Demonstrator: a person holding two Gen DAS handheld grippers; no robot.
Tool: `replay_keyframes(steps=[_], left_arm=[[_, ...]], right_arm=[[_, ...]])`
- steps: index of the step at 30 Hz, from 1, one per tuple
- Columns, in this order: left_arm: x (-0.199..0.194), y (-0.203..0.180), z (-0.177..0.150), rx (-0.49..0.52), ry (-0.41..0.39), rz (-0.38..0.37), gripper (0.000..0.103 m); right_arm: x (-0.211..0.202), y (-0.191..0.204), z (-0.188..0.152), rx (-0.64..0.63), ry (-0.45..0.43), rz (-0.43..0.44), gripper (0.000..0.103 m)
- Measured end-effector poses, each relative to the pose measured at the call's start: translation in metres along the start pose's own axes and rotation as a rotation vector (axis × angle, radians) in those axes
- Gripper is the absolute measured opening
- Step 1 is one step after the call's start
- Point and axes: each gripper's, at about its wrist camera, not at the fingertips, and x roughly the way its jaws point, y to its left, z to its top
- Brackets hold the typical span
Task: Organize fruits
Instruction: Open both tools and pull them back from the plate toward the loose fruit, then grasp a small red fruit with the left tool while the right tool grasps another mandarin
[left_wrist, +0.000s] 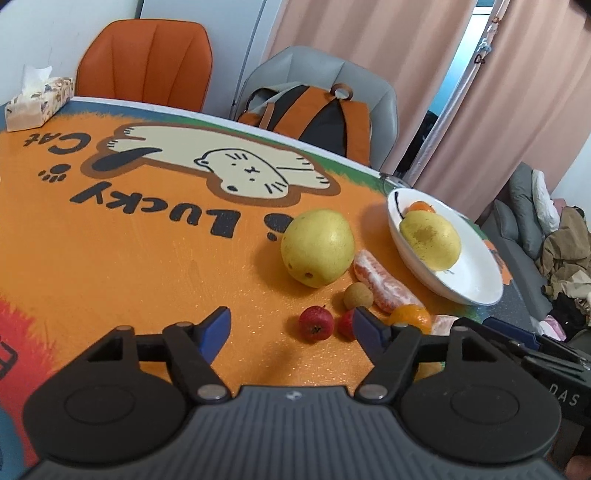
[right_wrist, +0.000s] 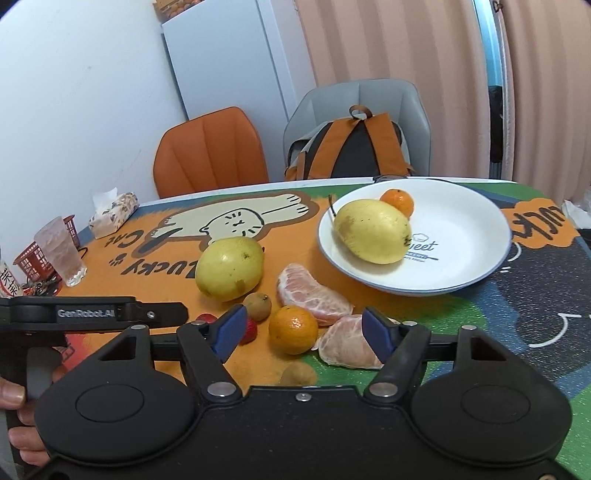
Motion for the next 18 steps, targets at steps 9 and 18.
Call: replay_keyframes(steps=[9, 18], left_arm=[[0.025, -0.003, -0.003, -0.016, 0.029, -0.013, 0.056], [0.031, -0.008, -0.005, -0.004, 0.015, -0.001, 0.024]], right_arm=[[0.022, 0.003, -0.001, -0.013, 0.04, 0.014, 0.06], [0.037, 0.008, 0.001, -0.032, 0.067, 0.043, 0.057]])
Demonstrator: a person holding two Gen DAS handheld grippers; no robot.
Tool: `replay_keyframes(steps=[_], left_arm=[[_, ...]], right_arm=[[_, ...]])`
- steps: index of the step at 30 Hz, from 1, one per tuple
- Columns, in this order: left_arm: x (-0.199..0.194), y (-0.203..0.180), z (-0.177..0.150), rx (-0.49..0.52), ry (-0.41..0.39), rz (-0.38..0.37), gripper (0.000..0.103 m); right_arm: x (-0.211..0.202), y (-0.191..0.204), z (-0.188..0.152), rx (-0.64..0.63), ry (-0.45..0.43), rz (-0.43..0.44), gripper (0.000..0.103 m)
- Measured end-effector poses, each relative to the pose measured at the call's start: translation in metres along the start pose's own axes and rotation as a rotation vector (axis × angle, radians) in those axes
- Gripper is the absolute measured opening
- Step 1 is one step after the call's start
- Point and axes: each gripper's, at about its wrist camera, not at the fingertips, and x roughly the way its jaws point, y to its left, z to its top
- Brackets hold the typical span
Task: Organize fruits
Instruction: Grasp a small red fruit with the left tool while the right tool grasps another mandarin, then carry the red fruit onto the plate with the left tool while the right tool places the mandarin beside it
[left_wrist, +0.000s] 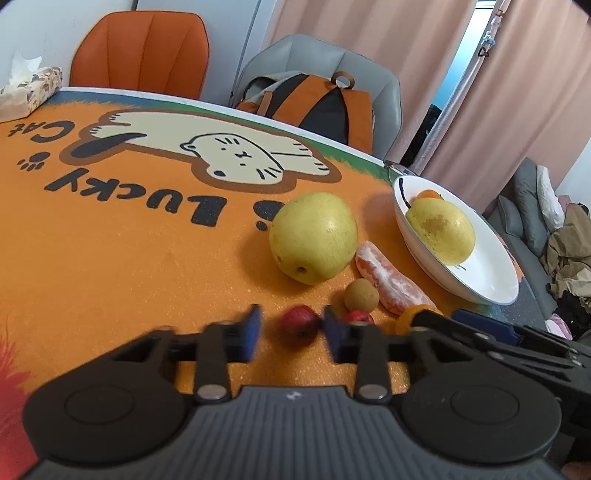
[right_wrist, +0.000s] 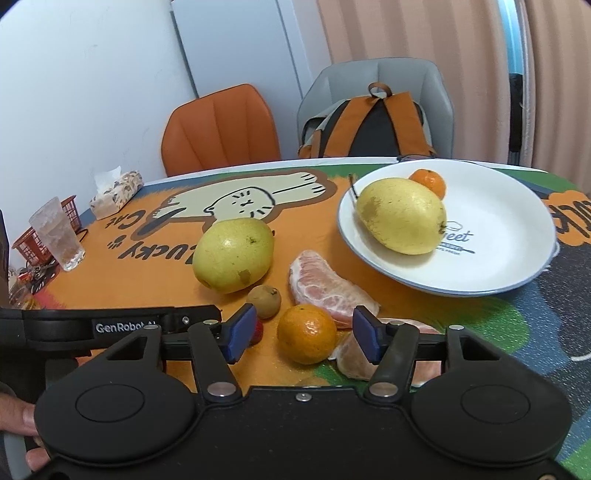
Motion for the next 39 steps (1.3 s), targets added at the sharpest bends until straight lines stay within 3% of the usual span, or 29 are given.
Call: replay_keyframes(steps=[5, 7, 39], left_arm=[[-0.004, 0.004, -0.004, -0.003, -0.011, -0.008, 0.023], [-0.006, 0.006, -0.004, -0.01, -0.009, -0.01, 0.023], [-0.041, -0.02, 0.007, 0.012, -0.09, -0.029, 0.023]], right_arm=[[0.01, 0.008, -0.003, -0.039, 0.033, -0.015, 0.051], [0.013, 0.009, -0.004, -0.032, 0.052, -0.012, 0.039], [-0.031, -0.009, 0.007, 0.019, -0.062, -0.019, 0.038]])
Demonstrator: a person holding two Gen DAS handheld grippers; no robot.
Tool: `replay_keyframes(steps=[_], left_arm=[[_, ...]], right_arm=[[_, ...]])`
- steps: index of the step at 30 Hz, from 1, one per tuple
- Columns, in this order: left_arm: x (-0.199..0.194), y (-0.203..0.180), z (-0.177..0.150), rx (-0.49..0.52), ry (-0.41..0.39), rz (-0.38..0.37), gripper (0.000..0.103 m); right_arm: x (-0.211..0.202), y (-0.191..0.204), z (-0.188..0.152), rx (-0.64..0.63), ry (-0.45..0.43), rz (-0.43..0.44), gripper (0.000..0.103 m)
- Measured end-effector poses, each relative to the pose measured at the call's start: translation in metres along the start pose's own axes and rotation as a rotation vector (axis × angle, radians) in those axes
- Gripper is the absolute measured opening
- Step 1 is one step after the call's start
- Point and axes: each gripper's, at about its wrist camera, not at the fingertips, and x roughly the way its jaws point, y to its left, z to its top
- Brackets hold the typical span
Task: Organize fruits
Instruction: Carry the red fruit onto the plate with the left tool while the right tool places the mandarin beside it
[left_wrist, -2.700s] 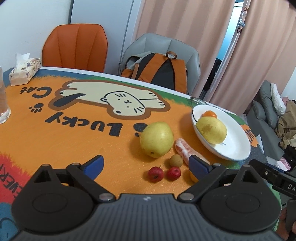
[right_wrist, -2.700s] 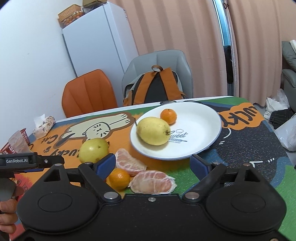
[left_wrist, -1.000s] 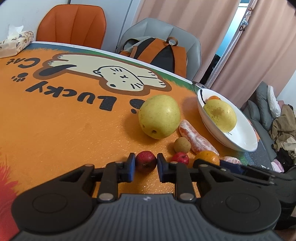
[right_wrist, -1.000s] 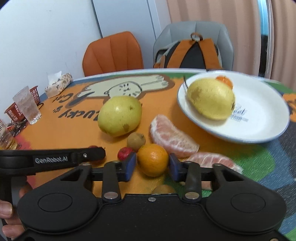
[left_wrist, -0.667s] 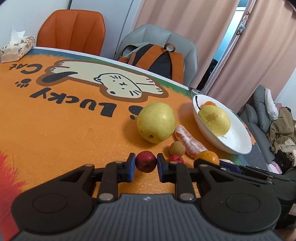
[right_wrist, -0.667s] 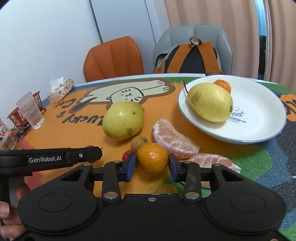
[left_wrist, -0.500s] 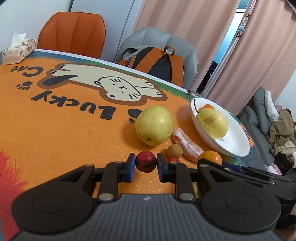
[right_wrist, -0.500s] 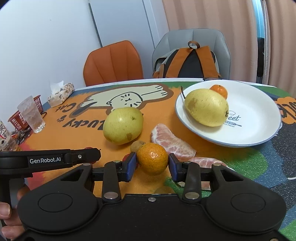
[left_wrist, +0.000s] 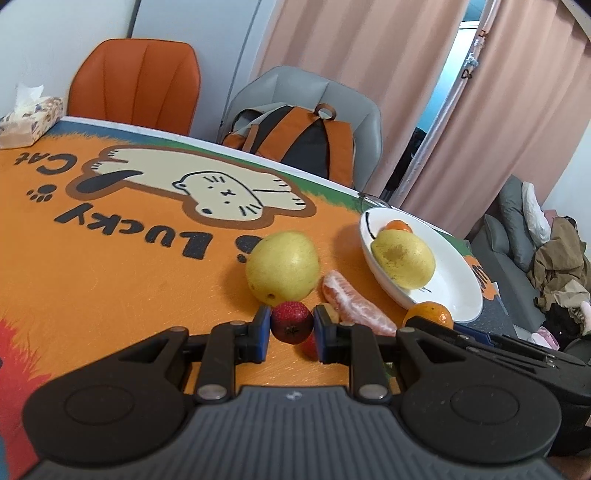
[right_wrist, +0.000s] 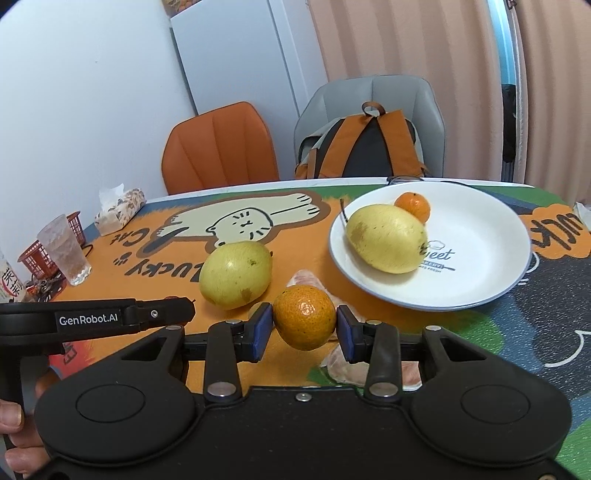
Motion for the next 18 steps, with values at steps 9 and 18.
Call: replay_keyframes(steps=[9, 18], left_arm=[[0.006, -0.02, 0.004, 0.031, -0.003, -0.024, 0.023], [0.014, -0.038, 0.009, 0.057, -0.002, -0.045, 0.023]], right_arm=[[-0.007, -0.017, 0.002, 0.022, -0.021, -0.024, 0.038], [-0.011, -0.036, 0.007, 0.041, -0.046, -0.053, 0.038]])
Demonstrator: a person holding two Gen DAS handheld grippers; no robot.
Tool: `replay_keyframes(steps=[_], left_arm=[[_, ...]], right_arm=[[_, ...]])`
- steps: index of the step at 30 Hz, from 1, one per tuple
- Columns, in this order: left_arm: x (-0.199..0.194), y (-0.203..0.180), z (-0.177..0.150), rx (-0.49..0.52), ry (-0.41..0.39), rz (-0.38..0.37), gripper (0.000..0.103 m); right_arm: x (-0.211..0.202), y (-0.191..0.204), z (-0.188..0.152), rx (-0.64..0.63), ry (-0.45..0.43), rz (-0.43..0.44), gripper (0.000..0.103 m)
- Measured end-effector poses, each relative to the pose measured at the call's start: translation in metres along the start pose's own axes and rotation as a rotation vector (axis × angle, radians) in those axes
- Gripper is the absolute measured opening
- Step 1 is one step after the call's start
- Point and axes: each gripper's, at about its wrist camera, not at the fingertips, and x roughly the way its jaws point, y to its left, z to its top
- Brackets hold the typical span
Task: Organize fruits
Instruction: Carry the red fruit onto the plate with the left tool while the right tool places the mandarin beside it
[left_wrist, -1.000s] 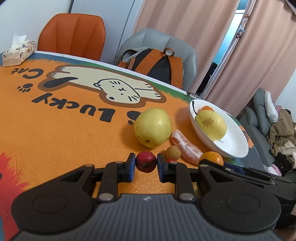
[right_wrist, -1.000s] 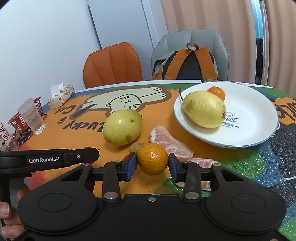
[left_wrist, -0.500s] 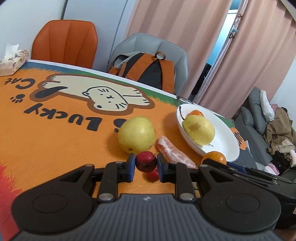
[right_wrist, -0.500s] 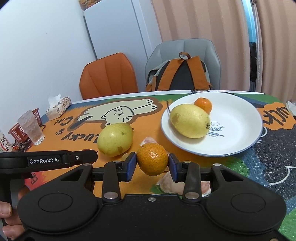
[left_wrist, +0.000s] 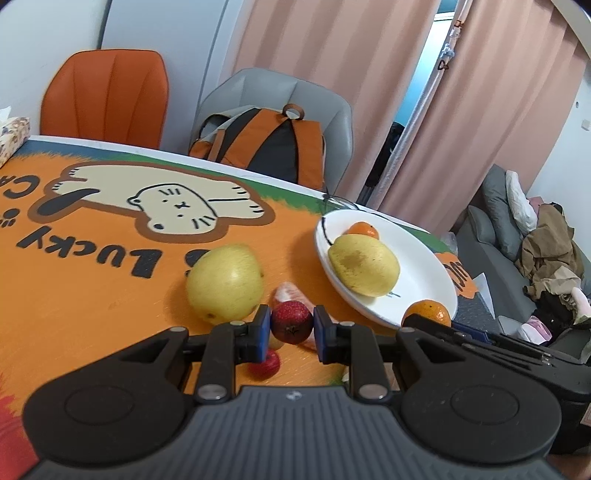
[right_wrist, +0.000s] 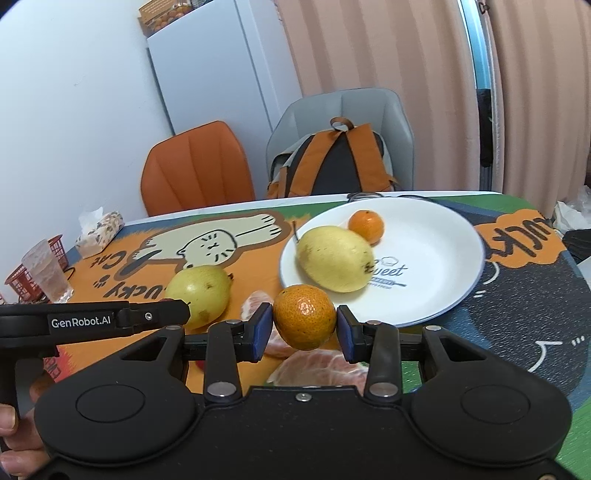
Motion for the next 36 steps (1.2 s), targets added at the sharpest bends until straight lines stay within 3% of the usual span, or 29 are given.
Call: replay_keyframes(steps=[21, 32, 36], left_arm=[[0.049, -0.057, 0.022, 0.084, 0.023, -0.08, 0.023], [0.087, -0.08, 0.025, 0.089, 0.08, -0.105, 0.023], [0.096, -0.077, 0.024, 0.078, 0.091, -0.074, 0.031]], right_arm=[[0.005, -0.054, 0.014, 0.064, -0.04, -0.075, 0.038], [0.01, -0.082, 0.016, 0.093, -0.045, -0.101, 0.038], [0.015, -0.084, 0.016, 0.097, -0.043, -0.098, 0.038]])
